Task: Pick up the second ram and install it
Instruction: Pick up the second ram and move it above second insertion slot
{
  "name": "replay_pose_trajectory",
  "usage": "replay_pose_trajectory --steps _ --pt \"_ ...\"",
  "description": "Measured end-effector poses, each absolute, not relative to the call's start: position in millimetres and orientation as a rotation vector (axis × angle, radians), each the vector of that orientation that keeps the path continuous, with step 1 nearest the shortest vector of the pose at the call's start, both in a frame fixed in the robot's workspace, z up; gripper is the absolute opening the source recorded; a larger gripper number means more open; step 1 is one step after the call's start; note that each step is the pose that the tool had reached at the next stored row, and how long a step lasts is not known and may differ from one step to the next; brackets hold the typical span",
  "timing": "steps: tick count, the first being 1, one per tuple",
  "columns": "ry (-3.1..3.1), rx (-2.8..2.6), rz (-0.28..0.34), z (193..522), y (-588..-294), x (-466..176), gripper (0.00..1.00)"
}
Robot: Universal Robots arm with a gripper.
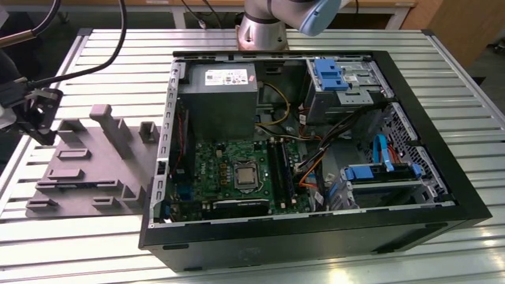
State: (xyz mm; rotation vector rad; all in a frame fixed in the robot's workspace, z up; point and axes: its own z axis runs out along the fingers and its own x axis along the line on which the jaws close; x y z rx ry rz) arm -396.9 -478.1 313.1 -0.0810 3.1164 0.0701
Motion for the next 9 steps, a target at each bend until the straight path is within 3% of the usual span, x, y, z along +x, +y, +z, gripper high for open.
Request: replay_pose_trajectory --steps 9 --pt "3.104 -0.321 0.073 312.1 -478.1 -396.9 0.11"
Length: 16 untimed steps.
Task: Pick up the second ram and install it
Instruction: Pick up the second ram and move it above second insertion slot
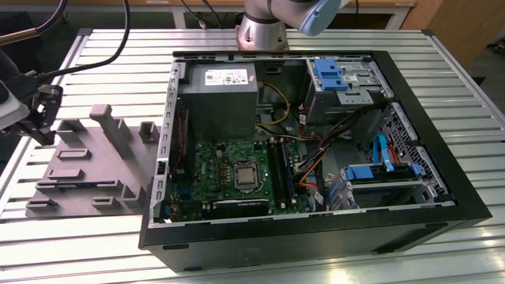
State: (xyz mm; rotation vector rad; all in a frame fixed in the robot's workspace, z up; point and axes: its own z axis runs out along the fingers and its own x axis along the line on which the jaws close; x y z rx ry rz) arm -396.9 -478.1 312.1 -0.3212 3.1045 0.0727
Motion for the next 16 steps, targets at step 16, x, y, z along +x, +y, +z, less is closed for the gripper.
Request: replay_pose_trajectory --steps 16 --pt "3.033 -0.764 0.077 311.2 -478.1 -396.9 0.11"
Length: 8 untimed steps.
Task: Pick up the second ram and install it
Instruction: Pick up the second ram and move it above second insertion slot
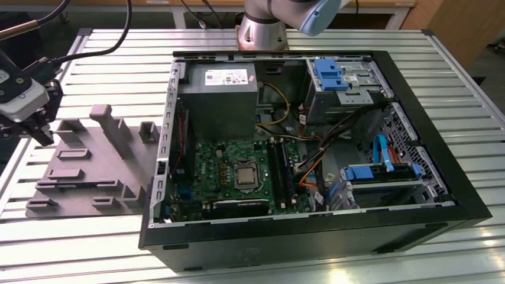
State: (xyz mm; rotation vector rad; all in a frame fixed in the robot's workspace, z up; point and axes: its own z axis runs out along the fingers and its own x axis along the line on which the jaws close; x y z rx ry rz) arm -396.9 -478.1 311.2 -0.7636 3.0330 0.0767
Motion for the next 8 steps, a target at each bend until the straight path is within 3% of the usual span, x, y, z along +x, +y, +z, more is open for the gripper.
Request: replay_pose_trajectory --steps 8 --pt "2.985 -0.945 0.078 311.0 -478.1 -396.9 0.11"
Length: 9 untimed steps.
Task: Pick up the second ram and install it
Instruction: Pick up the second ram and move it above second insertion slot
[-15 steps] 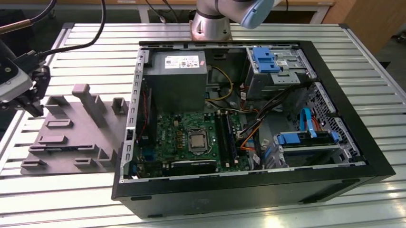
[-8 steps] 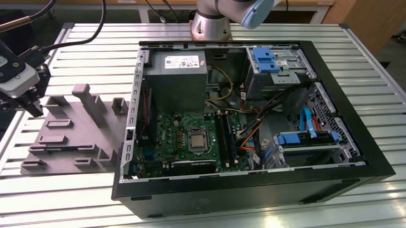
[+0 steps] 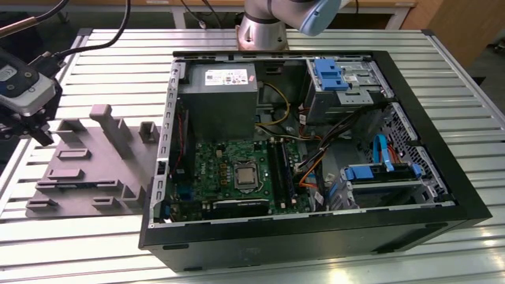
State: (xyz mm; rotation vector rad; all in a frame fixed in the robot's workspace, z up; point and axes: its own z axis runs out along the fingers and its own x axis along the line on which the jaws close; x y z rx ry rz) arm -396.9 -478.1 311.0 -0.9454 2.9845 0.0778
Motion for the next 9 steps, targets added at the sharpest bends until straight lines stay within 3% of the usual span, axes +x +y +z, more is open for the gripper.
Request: replay_pose_trajectory --steps 9 --pt "2.916 -1.149 0.079 310.9 -478.1 -396.9 0.11"
